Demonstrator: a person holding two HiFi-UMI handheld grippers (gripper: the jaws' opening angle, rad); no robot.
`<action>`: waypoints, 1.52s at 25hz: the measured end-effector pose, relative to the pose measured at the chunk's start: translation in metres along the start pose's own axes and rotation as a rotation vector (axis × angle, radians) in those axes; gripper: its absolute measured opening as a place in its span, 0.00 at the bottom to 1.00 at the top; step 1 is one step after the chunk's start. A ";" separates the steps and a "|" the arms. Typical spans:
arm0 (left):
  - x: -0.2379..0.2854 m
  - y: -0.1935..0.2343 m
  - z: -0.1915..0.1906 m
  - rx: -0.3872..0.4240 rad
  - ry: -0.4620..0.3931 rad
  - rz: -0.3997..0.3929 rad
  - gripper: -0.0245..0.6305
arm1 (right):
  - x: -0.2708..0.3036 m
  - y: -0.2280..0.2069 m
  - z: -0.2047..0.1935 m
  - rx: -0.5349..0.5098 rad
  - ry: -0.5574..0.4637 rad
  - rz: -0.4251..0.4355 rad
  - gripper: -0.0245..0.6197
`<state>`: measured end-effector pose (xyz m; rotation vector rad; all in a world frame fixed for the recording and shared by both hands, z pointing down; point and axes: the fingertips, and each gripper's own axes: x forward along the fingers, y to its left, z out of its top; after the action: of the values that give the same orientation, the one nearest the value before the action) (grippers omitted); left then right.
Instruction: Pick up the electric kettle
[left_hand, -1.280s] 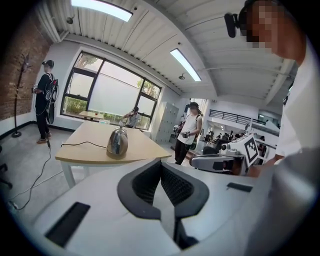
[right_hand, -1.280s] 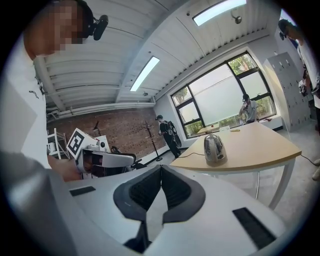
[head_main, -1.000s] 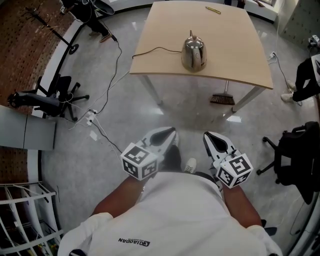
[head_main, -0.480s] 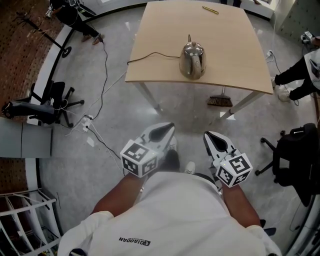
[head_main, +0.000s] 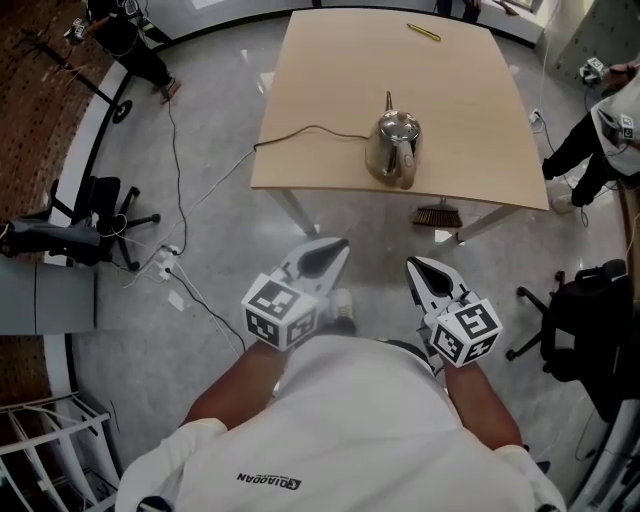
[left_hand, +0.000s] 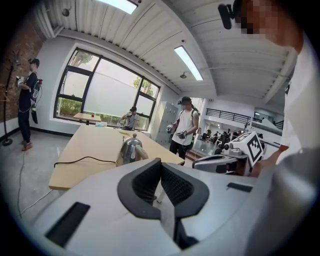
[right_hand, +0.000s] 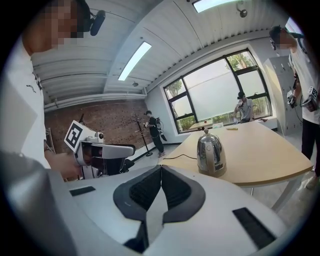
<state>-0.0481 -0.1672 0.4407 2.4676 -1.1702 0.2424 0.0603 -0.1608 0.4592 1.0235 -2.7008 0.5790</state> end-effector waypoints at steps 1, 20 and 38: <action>0.001 0.006 0.003 -0.002 -0.005 -0.004 0.03 | 0.007 -0.002 0.001 -0.002 0.006 -0.005 0.07; 0.036 0.082 0.008 -0.004 0.039 -0.112 0.03 | 0.070 -0.062 0.036 -0.033 0.008 -0.226 0.07; 0.076 0.127 0.014 -0.007 0.084 0.005 0.03 | 0.167 -0.181 0.001 0.019 0.198 -0.314 0.37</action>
<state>-0.0984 -0.2988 0.4878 2.4242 -1.1408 0.3399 0.0576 -0.3842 0.5634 1.2878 -2.3071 0.6102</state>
